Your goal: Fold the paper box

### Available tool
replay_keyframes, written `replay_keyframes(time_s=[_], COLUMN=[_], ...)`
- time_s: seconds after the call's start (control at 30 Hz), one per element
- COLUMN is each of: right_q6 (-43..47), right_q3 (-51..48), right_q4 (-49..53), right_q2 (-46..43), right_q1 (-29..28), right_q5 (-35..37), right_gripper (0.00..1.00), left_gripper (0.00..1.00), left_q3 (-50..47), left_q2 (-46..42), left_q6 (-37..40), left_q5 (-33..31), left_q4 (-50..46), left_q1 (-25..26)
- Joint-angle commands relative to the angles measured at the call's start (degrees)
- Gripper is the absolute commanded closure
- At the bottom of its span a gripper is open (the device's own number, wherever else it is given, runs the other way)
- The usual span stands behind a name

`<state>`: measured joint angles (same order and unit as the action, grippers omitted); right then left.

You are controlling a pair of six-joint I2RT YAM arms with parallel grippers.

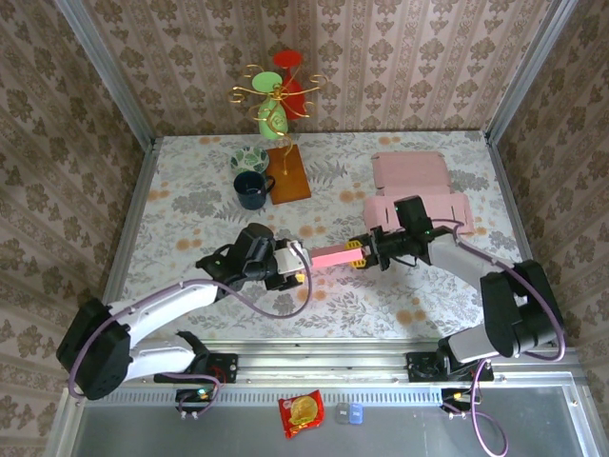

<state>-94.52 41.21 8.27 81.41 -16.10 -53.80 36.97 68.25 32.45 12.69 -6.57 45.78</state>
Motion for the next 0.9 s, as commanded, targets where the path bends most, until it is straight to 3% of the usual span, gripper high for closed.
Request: replay_keyframes(time_s=[0.0,0.33,0.57,0.87], right_q6=[-4.9,-11.4,-11.0,-2.0], right_q3=[-3.8,-10.1,-9.3,-2.6], right_q4=[7.3,-0.6,-2.0,9.3], right_q2=[-2.9,-2.9,-2.2,-11.1], right_q1=[0.1,2.3,7.1,13.1], right_q5=[0.1,1.2,1.3,11.2], right_gripper=[0.71,0.64,0.48,0.35], left_gripper=[0.37,0.53,0.68,0.76], left_q3=[2.6,5.6,11.5,16.0], left_q2=[1.4,5.7,11.5,15.6], left_q6=[1.3,1.3,-0.1,-7.2], left_q5=[-0.5,4.4,7.5,8.0], left_q4=[-0.7,-1.5,-6.7,-10.8], left_q1=[0.8,1.1,1.0,0.7])
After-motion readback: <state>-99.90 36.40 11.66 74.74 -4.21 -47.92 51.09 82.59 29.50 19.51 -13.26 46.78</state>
